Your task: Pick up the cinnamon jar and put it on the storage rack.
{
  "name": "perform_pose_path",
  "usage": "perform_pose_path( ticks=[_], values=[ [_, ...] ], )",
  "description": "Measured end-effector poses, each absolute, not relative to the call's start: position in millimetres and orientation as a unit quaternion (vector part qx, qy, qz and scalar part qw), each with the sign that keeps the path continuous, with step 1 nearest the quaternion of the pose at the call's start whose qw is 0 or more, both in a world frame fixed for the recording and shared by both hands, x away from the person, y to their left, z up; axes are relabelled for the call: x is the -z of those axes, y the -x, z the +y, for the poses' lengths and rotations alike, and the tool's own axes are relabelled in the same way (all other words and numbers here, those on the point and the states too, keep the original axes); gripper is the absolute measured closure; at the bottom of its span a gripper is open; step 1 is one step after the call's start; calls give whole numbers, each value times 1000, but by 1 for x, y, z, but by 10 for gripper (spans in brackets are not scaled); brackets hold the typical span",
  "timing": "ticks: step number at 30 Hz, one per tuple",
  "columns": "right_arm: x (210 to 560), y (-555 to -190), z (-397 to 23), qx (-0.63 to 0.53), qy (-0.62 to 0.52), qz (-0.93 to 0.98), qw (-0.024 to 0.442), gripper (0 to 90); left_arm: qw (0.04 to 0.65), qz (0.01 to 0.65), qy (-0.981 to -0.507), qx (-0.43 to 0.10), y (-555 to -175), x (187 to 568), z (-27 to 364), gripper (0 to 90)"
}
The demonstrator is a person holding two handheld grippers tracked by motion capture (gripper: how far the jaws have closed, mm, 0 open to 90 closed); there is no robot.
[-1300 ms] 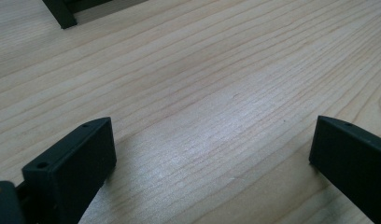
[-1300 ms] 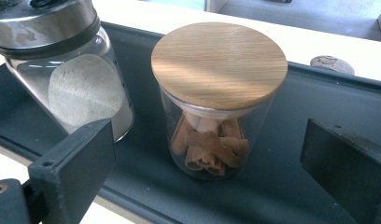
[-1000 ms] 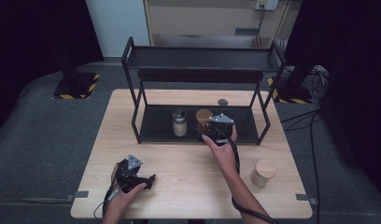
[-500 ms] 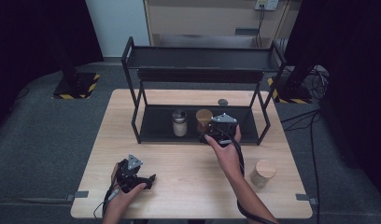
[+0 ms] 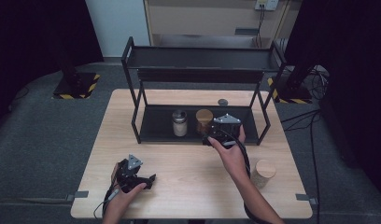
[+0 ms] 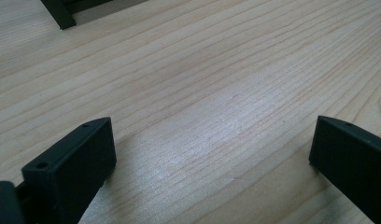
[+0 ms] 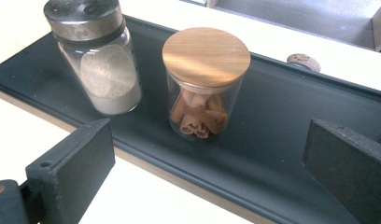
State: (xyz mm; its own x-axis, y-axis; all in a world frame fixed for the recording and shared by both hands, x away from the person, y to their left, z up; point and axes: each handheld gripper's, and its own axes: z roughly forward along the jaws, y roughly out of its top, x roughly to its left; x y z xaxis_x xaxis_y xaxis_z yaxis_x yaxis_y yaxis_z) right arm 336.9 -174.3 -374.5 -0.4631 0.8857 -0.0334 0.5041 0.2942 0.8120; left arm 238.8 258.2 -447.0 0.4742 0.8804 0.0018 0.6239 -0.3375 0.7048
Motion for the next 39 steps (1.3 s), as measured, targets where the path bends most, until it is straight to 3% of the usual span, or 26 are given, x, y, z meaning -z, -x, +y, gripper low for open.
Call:
perform_pose_path(
  ticks=[39],
  values=[
    [341,-308,-210,-369,-446,781,234,28,327,474,-794,-196,-239,447,258,0]
  ],
)
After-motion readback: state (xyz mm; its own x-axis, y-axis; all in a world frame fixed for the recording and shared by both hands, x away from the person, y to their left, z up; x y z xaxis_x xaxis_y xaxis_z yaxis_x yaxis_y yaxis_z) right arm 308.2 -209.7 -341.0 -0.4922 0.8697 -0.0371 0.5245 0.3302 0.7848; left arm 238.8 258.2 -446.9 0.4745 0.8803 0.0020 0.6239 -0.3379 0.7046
